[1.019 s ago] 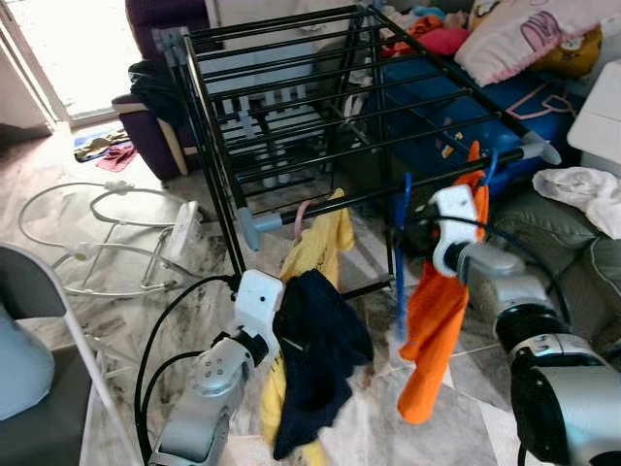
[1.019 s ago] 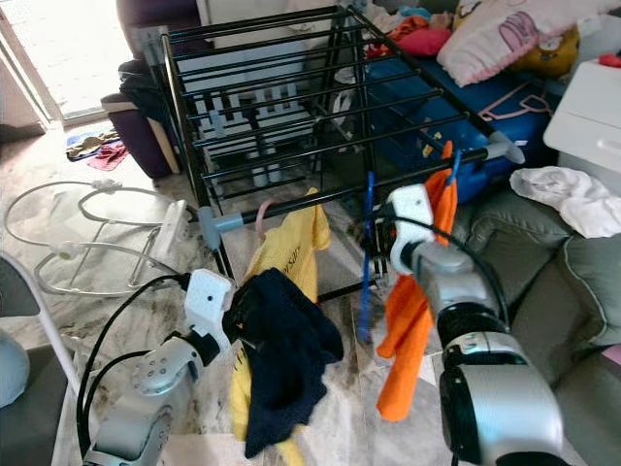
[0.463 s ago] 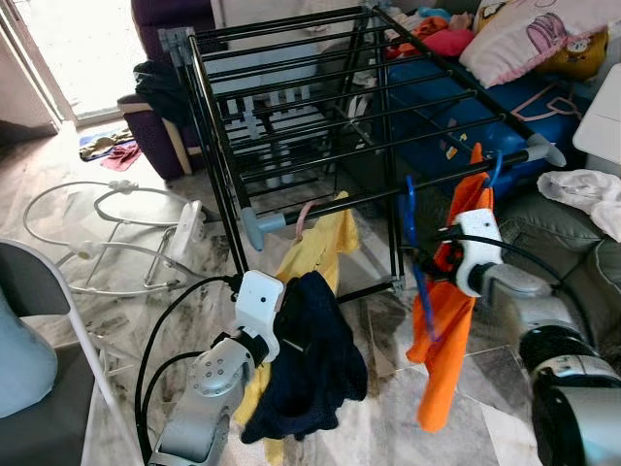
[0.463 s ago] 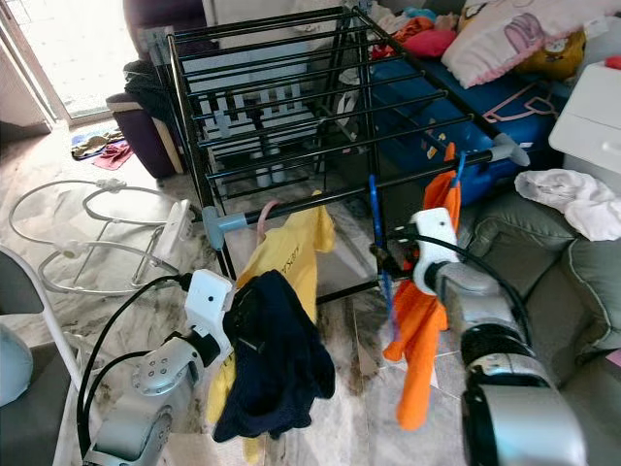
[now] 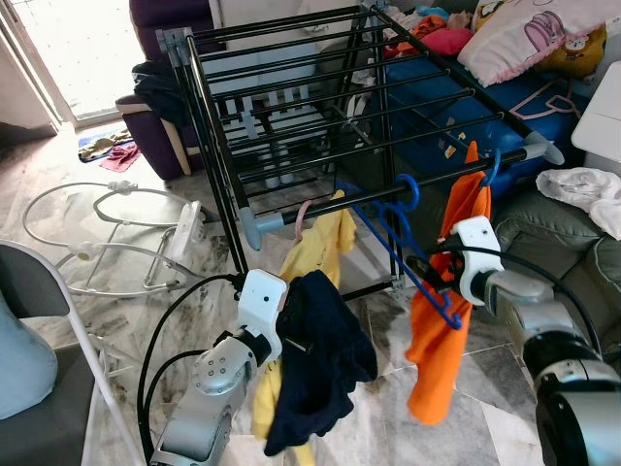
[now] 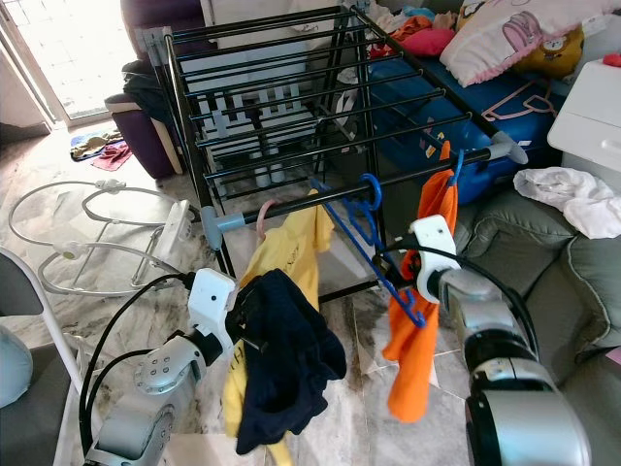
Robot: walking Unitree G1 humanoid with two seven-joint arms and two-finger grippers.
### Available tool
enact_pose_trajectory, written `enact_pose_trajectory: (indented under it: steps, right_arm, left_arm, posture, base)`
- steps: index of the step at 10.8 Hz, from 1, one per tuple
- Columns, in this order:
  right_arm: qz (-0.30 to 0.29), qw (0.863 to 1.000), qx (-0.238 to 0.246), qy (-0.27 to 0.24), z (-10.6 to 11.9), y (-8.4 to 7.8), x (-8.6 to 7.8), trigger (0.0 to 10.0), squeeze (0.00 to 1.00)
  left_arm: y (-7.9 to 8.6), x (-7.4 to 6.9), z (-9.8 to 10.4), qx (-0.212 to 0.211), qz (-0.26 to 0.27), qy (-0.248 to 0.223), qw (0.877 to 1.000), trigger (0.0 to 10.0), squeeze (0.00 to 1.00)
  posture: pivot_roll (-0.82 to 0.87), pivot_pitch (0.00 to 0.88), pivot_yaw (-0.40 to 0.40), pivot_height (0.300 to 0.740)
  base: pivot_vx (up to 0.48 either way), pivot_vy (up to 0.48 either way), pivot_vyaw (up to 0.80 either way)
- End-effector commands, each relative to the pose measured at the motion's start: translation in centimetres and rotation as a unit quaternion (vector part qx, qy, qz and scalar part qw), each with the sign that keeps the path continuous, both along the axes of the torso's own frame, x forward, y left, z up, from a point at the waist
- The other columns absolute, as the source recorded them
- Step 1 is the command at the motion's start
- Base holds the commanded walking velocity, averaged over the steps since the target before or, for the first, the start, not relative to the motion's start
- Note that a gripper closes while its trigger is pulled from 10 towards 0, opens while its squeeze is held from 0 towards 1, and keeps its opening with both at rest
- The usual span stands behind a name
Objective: Hang hanger
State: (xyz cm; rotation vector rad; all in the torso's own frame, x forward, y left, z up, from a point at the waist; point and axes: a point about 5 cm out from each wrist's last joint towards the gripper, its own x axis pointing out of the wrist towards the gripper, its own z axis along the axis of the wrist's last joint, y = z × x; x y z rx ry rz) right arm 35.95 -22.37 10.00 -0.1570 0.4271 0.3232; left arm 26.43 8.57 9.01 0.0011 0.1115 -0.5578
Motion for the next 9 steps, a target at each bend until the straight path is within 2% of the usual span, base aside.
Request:
enact_pose_trajectory:
  steps: [1, 2, 3, 4, 5, 6, 7, 8, 9]
  right_arm:
    - [0.011, 1.0, -0.005, -0.006, 0.5, 0.4, 0.4, 8.3, 0.0]
    - [0.019, 1.0, -0.011, -0.009, 0.7, 0.6, 0.6, 2.4, 0.0]
    - [0.027, 0.999, -0.012, -0.015, 1.3, 0.8, 0.9, 4.2, 0.0]
    - [0.027, 0.999, -0.01, -0.021, 1.7, 1.0, 1.1, 9.3, 0.0]
    - [0.033, 0.999, -0.005, -0.025, 1.9, 1.2, 1.3, 4.0, 0.0]
    - [0.033, 0.999, -0.004, -0.025, 1.8, 1.3, 1.3, 3.2, 0.0]
    - [0.035, 0.999, -0.001, -0.023, 1.6, 1.5, 1.2, 9.1, 0.0]
    - [0.037, 0.999, 0.002, -0.02, 1.4, 1.8, 1.2, 10.0, 0.0]
    - [0.038, 0.999, 0.007, -0.017, 1.3, 2.3, 1.3, 10.0, 0.0]
  left_arm:
    - [0.1, 0.4, 0.4, 0.006, -0.001, -0.008, 1.0, 10.0, 0.0]
    - [0.2, 0.4, 0.4, 0.007, 0.0, -0.007, 1.0, 10.0, 0.0]
    - [0.2, 0.4, 0.4, 0.008, 0.001, -0.007, 1.0, 10.0, 0.0]
    - [0.1, 0.5, 0.4, 0.007, 0.0, -0.007, 1.0, 10.0, 0.0]
    - [0.0, 0.5, 0.5, 0.008, -0.002, -0.006, 1.0, 10.0, 0.0]
    - [-0.1, 0.5, 0.4, 0.008, -0.004, -0.005, 1.0, 10.0, 0.0]
    - [-0.1, 0.5, 0.4, 0.009, -0.005, -0.002, 1.0, 10.0, 0.0]
    - [-0.1, 0.5, 0.3, 0.009, -0.005, 0.001, 1.0, 10.0, 0.0]
    - [-0.2, 0.5, 0.2, 0.009, -0.005, 0.003, 1.0, 10.0, 0.0]
  posture:
    - [-0.12, 0.003, 0.067, 0.74]
    - [-0.12, 0.003, 0.067, 0.74]
    - [-0.12, 0.001, 0.066, 0.74]
    - [-0.12, 0.001, 0.066, 0.74]
    - [-0.12, 0.001, 0.066, 0.74]
    - [-0.12, 0.0, 0.067, 0.74]
    - [-0.12, 0.0, 0.067, 0.74]
    - [-0.12, 0.0, 0.067, 0.74]
    - [-0.12, 0.0, 0.065, 0.74]
  base:
    - [0.0, 0.0, 0.0]
    - [0.0, 0.0, 0.0]
    - [0.0, 0.0, 0.0]
    - [0.0, 0.0, 0.0]
    - [0.0, 0.0, 0.0]
    - [0.0, 0.0, 0.0]
    - [0.0, 0.0, 0.0]
    - [0.0, 0.0, 0.0]
    - [0.0, 0.0, 0.0]
